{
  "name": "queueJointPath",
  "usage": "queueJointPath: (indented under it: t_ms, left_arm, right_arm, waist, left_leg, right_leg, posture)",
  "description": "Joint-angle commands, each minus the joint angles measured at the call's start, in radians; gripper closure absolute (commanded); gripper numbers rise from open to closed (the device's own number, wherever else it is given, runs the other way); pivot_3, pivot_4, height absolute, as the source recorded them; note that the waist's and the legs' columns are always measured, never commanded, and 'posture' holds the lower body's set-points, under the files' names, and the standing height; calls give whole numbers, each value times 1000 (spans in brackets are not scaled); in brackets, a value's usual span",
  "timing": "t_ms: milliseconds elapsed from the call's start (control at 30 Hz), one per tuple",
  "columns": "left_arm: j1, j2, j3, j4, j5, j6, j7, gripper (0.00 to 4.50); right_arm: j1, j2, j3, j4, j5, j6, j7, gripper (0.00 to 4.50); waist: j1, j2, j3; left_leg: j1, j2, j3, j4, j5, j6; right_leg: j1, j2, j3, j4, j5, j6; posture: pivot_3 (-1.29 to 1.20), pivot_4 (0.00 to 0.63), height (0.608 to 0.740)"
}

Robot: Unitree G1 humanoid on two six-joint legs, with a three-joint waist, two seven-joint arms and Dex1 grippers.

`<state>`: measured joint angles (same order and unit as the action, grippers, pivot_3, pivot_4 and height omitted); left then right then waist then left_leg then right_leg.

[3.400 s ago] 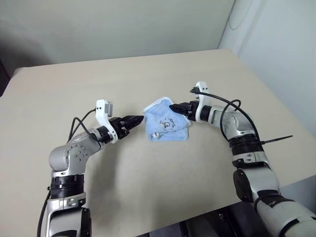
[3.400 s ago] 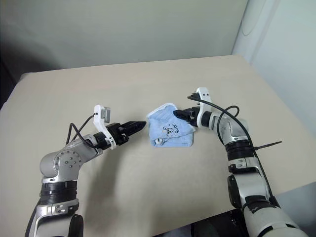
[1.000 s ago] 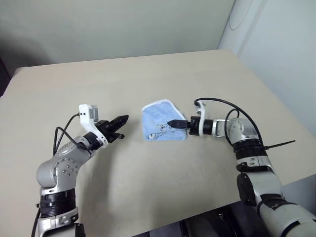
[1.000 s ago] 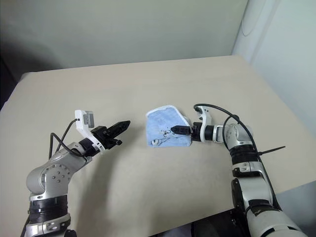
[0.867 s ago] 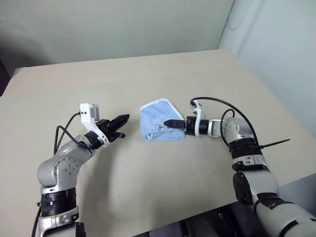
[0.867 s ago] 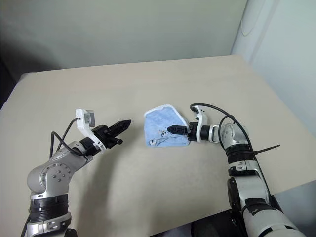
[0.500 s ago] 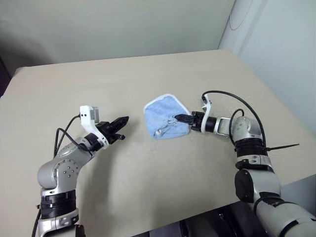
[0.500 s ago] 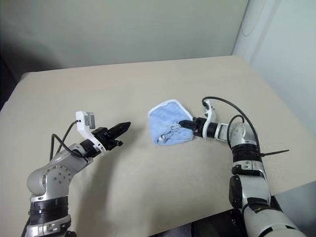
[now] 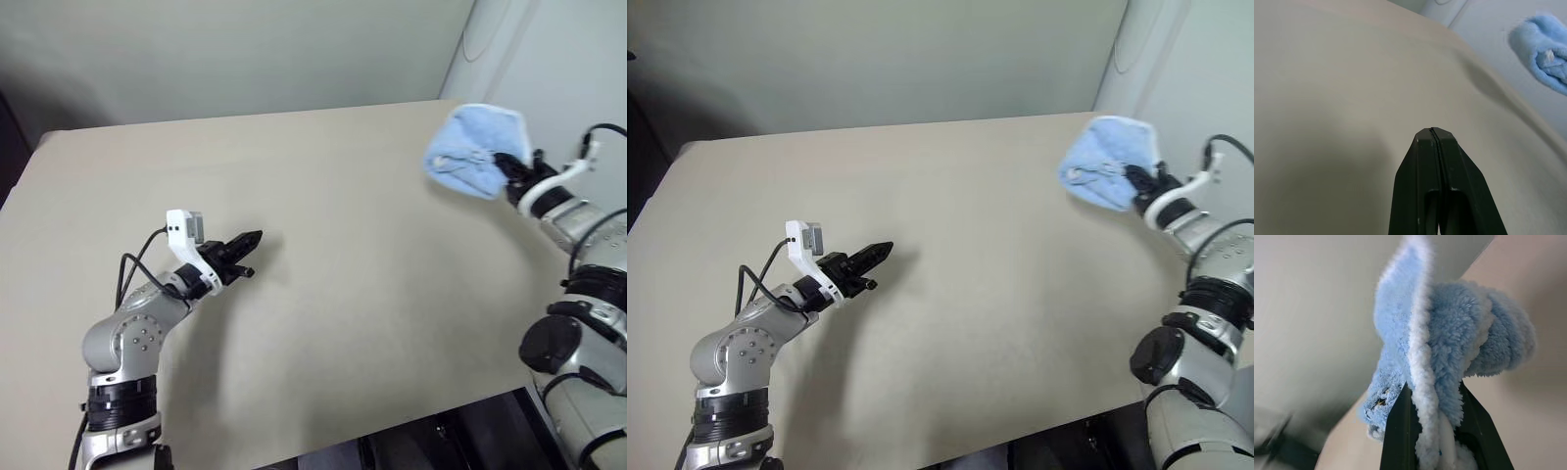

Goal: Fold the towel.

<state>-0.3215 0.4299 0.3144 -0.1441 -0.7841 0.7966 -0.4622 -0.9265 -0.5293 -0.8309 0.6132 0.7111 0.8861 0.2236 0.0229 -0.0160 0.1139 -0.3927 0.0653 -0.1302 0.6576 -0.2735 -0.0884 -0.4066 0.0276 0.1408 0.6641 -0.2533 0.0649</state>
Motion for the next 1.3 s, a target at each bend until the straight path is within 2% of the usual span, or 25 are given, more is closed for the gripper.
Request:
queueJointPath:
  t_ms: [33,167,300,333,467,500,733,900,1000,1167,1300]
  left_arm:
    - [-33,-10,-19,11,6,-29,-23,4500]
    - [-53,-24,-49,31,24,-38,-31,4500]
    - [-62,-28,-53,34,31,-42,-33,4500]
    - [-62,-27,-51,34,30,-42,-34,4500]
    - [-42,-30,-34,18,26,-50,-26,4500]
    - [-36,-31,-32,14,25,-52,-24,4500]
    - [10,-40,1,-15,5,-64,-11,4500]
    - [31,-48,22,-28,11,-76,7,4500]
    - [40,-47,51,-26,25,-102,31,4500]
    - [35,-20,88,36,126,-193,103,4500]
    - [77,58,6,56,314,-329,87,4500]
  right_arm:
    - [17,-13,-23,85,-23,-75,-123,4442]
    - [34,27,19,195,-77,-176,-212,4442]
    - [38,30,43,254,-95,-237,-224,4442]
    - [37,27,45,262,-92,-243,-219,3908]
    - [56,15,96,217,-96,-243,-164,2779]
    - [61,13,109,200,-97,-241,-153,2353]
    - [121,-5,158,30,-101,-279,-134,92]
    - [148,-17,163,-60,-119,-299,-190,39]
    - [159,-23,202,-134,-130,-307,-155,39]
    - [244,-61,545,-336,-329,-406,54,39]
    - [271,-47,822,-425,-460,-541,268,39]
  waist:
    - [-3,0,0]
    - [-17,0,0]
    - [-21,0,0]
    - [-21,0,0]
    - [-21,0,0]
    - [-21,0,0]
    - [-19,0,0]
    - [-18,0,0]
    - [-20,0,0]
    - [-25,1,0]
    - [-35,0,0]
  left_leg:
    - [1,0,0,0,0,0]
    - [2,1,0,0,-1,2]
    - [2,1,0,0,-2,4]
    - [2,1,0,0,-2,4]
    - [2,1,0,0,-3,5]
    - [2,1,0,0,-3,5]
    - [2,0,1,0,-3,5]
    - [2,0,1,0,-4,7]
    - [2,0,1,1,-5,8]
    - [2,1,0,2,-5,10]
    - [2,1,0,3,-7,12]
  right_leg:
    - [0,0,1,0,0,0]
    - [-1,-2,4,1,0,0]
    - [-3,-2,6,1,0,0]
    - [-3,-2,6,1,0,1]
    - [-2,-2,6,1,0,1]
    - [-2,-2,6,1,0,1]
    - [-2,-2,5,0,0,1]
    - [-1,-2,5,0,0,1]
    - [-1,-2,5,0,0,1]
    - [-1,-1,5,0,0,1]
    - [-1,-1,6,0,0,1]
  posture:
    - [0,150,740]
    - [0,150,740]
    - [0,150,740]
    - [0,150,740]
    - [0,150,740]
    - [0,150,740]
    - [0,150,740]
    - [0,150,740]
    - [0,150,740]
    - [0,150,740]
    - [0,150,740]
